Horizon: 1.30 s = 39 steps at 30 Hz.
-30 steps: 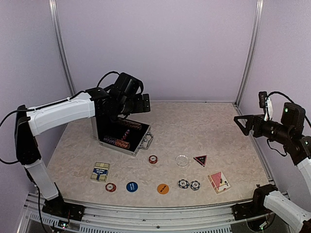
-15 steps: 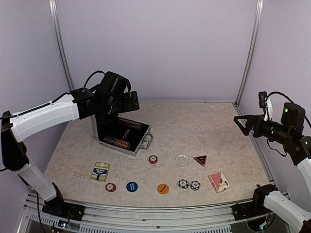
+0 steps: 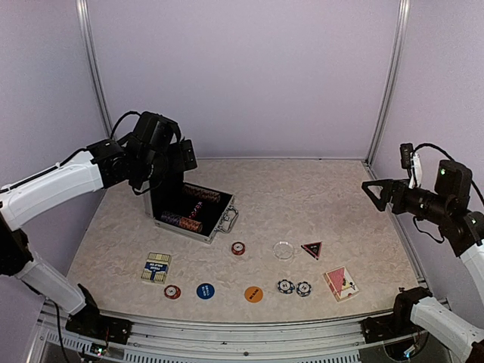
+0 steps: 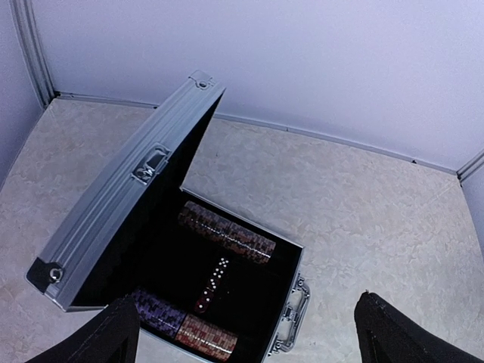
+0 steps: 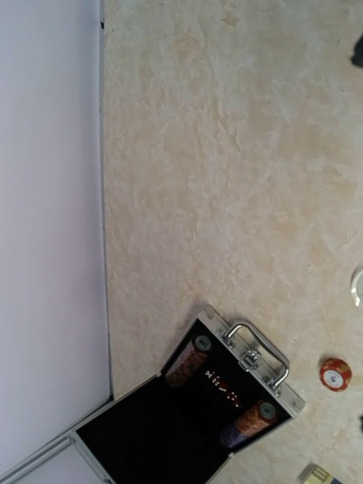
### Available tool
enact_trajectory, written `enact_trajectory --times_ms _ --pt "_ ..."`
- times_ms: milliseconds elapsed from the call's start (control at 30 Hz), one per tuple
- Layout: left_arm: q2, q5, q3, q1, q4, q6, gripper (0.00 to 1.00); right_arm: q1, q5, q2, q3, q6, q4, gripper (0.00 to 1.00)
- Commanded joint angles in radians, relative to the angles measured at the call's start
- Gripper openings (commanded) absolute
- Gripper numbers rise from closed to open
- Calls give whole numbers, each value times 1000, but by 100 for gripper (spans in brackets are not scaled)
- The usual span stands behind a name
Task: Pack up texas hold em set
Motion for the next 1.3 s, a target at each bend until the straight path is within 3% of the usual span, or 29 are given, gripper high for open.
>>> enact_trajectory --times_ms 0,333,533,767,900,1067,1267 --pt "-65 5 -40 38 -10 -7 99 11 -14 2 -12 12 30 99" --pt "-157 -17 -126 136 -24 28 99 11 -10 9 -10 7 34 99" --pt "-226 42 -215 258 26 82 99 10 -3 6 -8 1 23 99" --pt "-300 4 -372 304 256 249 99 11 -3 9 -12 0 25 99" --pt "-323 11 -450 359 363 260 99 11 0 8 -6 -3 23 99" --pt "-297 103 -535 437 489 284 99 11 0 2 -12 -3 24 99" --pt "-244 66 -598 450 681 384 99 12 -2 0 -13 3 31 99"
